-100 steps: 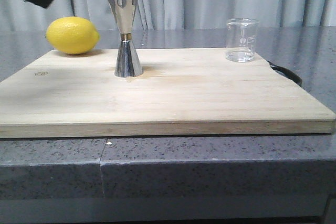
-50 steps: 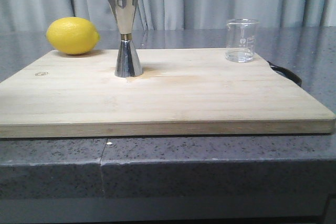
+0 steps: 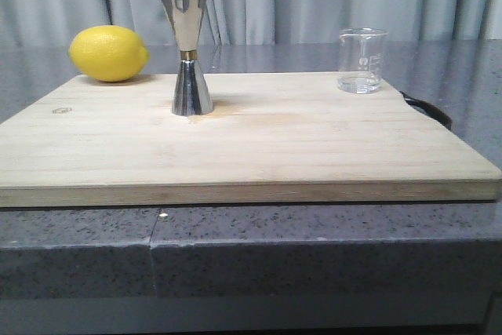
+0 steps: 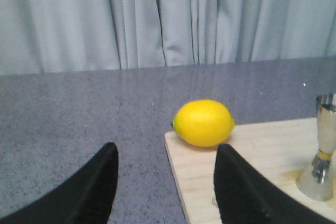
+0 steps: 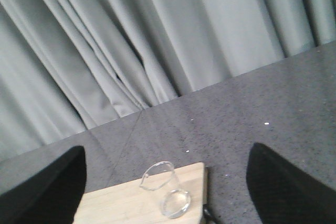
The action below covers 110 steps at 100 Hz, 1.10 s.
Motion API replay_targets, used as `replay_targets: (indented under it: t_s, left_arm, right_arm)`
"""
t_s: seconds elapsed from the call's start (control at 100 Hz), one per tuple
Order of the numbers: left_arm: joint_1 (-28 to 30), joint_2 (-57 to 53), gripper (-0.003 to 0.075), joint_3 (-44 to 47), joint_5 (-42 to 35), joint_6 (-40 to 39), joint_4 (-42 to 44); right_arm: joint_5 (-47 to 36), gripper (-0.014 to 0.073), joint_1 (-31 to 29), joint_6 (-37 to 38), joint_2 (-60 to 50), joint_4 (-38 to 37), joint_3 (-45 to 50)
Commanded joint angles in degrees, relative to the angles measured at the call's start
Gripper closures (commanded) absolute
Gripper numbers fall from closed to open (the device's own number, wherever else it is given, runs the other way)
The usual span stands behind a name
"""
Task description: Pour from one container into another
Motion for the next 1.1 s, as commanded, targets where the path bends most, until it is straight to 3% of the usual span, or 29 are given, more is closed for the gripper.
replay_targets:
  t_s: [0.0, 0.27, 0.39, 0.51, 0.72, 0.79, 1.09]
  left_arm:
    - [0.14, -0.02, 0.0351, -1.24, -8.12, -0.51, -0.70]
    - [0.14, -0.02, 0.0352, -1.24, -9.43, -0.38, -0.70]
    - [0.14, -0.02, 0.0381, -1.24, -9.32, -0.38, -0.70]
    - [0.14, -0.02, 0.0487, -1.24, -9.32, -0.38, -0.70]
    - [0.14, -0.02, 0.0687, -1.24, -9.32, -0.38, -0.70]
    - [0.14, -0.02, 0.0741, -1.24, -9.32, -0.38, -0.70]
    - [0.14, -0.02, 0.0739, -1.24, -9.33, -0.38, -0.70]
  right_arm:
    - [3.06, 0.0033, 0.11, -0.02, -0.18, 0.29, -1.52]
    - [-0.20, 0.0064, 0.11, -0.02, -0.18, -4.46, -1.52]
    - [-0.32, 0.0251, 0.11, -0.02, -0.18, -5.58, -1.52]
    - [-0.45, 0.0458, 0.11, -0.02, -0.18, -5.56, -1.52]
    - [-0.45, 0.0640, 0.11, -0.02, -0.18, -5.56, -1.52]
    - [-0.45, 0.0664, 0.11, -0.02, -0.18, -5.56, -1.52]
    - [-0.12, 0.0664, 0.11, -0.02, -0.07, -5.56, -1.52]
